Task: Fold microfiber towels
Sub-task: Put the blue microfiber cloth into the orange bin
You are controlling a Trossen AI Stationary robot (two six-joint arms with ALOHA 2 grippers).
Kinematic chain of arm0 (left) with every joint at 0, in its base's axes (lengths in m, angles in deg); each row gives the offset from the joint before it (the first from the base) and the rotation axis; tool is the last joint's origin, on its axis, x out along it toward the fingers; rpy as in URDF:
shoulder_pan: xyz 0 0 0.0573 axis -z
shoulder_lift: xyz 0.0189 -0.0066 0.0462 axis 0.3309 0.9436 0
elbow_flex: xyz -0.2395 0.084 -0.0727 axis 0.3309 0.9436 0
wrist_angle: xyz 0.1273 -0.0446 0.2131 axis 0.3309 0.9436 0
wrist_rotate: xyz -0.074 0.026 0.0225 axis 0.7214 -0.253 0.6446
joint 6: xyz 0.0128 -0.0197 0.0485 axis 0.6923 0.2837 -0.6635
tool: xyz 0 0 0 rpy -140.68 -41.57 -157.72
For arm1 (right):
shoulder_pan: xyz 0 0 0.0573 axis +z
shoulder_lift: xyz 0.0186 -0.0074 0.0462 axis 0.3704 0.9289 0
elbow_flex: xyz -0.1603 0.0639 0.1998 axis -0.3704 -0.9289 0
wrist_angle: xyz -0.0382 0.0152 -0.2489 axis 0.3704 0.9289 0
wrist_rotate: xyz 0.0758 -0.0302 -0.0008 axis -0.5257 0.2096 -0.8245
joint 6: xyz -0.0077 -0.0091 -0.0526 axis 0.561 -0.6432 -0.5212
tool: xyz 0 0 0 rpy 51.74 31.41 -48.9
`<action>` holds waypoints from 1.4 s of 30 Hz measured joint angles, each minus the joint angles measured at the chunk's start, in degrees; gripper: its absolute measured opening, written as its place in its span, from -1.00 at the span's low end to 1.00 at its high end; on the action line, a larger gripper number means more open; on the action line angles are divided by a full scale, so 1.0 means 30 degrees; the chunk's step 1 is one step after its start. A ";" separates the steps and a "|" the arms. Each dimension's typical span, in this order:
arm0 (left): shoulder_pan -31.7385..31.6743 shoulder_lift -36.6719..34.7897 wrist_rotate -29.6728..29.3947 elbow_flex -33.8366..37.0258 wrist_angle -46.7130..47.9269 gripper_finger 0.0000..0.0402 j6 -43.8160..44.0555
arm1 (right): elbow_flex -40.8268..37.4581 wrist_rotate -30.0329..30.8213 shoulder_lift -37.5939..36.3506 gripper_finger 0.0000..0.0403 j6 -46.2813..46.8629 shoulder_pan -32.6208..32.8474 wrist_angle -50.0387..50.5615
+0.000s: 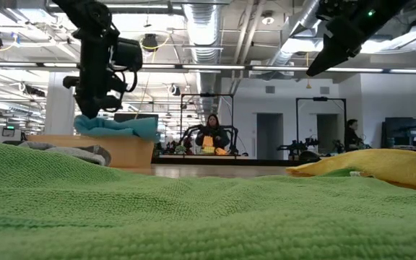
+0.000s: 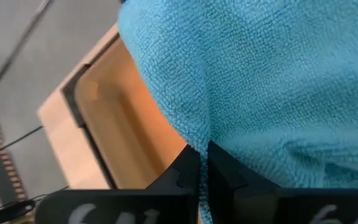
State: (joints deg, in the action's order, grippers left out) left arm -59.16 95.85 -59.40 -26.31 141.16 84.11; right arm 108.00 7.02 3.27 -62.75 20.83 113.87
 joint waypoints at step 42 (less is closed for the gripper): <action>-0.2423 -0.0008 0.0293 0.3696 -0.3212 -0.69 -0.0524 | 0.0000 -0.0043 0.0005 0.19 -0.0342 0.0000 -0.0029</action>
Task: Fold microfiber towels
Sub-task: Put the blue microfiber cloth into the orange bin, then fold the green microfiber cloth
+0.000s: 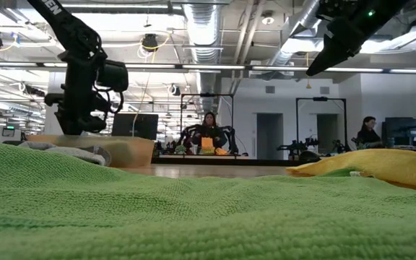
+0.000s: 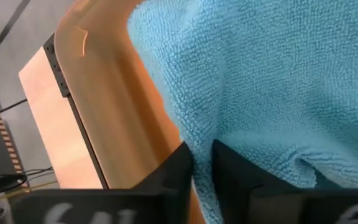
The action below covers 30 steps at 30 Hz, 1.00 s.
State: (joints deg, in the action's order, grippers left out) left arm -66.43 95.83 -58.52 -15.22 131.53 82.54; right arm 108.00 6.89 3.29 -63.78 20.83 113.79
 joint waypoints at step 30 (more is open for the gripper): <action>1.3501 -0.8673 0.7638 -0.0836 0.2459 -0.21 0.7834 | 0.0007 -0.7732 0.2789 0.19 -0.0638 0.1960 -0.0171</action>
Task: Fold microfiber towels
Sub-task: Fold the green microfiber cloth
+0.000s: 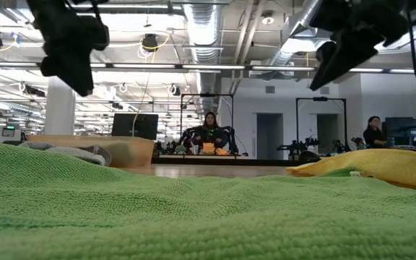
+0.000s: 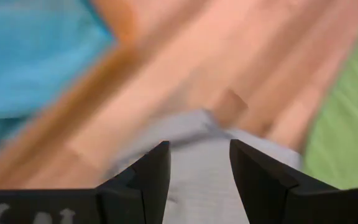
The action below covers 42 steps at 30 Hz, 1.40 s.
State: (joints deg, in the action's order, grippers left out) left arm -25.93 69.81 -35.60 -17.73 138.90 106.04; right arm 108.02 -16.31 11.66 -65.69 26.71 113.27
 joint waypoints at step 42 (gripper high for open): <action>0.7995 0.2808 -0.0331 0.1813 -0.6388 -0.22 0.2548 | 0.0095 -0.2971 1.1842 0.10 0.1048 0.1777 -0.5908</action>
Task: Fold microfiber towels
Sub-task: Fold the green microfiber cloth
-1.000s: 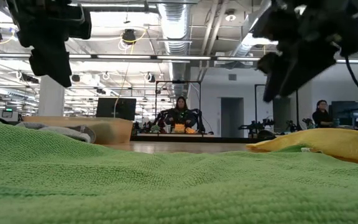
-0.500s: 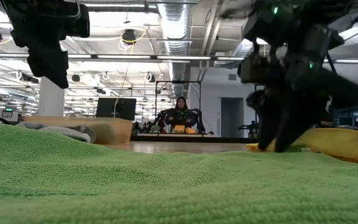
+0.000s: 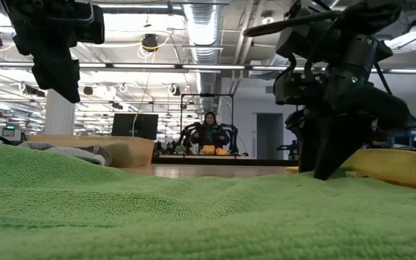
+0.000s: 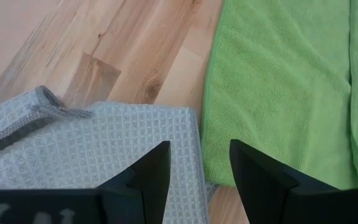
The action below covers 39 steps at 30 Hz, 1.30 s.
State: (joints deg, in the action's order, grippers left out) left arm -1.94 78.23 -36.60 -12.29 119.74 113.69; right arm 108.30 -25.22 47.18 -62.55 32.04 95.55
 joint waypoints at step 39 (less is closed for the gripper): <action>-0.3478 0.2559 0.2326 0.0131 -0.2899 -0.22 -0.3222 | 0.0627 0.2296 -0.6419 -0.96 -0.2394 -0.2382 0.2934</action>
State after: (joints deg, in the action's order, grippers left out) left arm -12.37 85.91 -29.62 -11.90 111.04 104.02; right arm 110.18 -18.33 27.93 -69.73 24.90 104.35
